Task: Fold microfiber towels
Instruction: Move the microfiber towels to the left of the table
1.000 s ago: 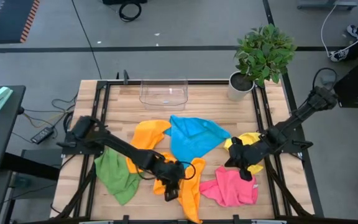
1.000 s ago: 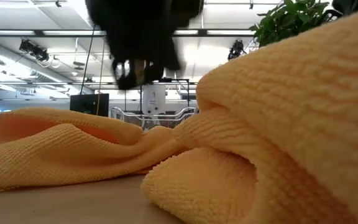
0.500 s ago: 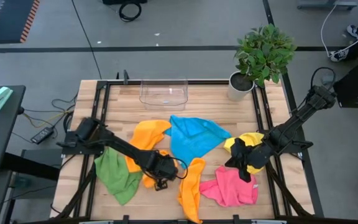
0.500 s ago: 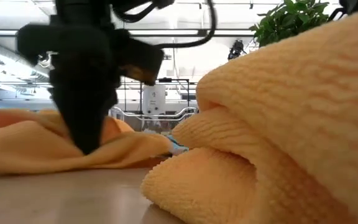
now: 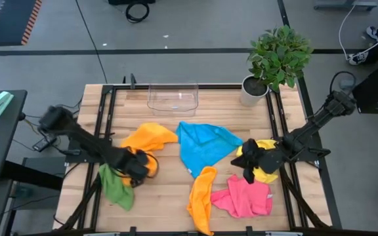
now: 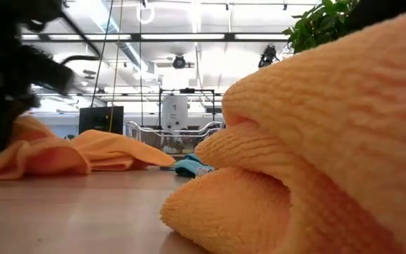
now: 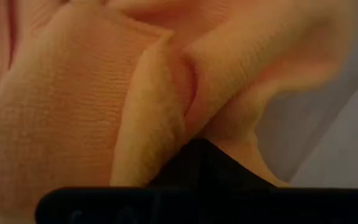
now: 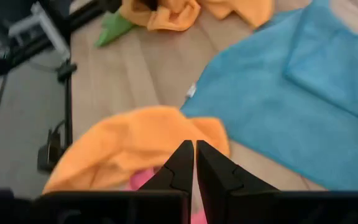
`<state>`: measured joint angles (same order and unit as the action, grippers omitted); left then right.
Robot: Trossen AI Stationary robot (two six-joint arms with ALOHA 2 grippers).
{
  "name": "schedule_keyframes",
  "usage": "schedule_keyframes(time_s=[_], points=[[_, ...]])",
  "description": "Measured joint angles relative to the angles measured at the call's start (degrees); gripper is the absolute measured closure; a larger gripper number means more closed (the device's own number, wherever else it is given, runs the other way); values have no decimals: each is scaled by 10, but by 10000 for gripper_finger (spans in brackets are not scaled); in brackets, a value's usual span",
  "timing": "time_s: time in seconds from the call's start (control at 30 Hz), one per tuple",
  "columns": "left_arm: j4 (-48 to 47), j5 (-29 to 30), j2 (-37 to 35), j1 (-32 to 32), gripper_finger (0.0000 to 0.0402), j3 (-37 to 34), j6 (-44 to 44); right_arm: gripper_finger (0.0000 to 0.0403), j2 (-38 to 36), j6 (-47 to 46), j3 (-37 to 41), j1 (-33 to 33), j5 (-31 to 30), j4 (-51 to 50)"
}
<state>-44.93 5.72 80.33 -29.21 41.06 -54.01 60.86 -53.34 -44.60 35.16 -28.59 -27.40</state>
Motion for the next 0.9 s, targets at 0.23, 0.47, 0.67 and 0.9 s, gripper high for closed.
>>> schedule_keyframes(time_s=[0.23,0.47,0.67,0.9], points=[[67,-29,-171,-3,396,1,29,376,0,-24,0,-39,0,4],[271,58,-157,35,397,28,136,376,0,-27,0,-65,1,5],[457,47,22,139,397,61,202,376,0,-31,0,-65,4,8],[451,4,260,217,398,260,319,376,0,-42,0,-57,60,7]])
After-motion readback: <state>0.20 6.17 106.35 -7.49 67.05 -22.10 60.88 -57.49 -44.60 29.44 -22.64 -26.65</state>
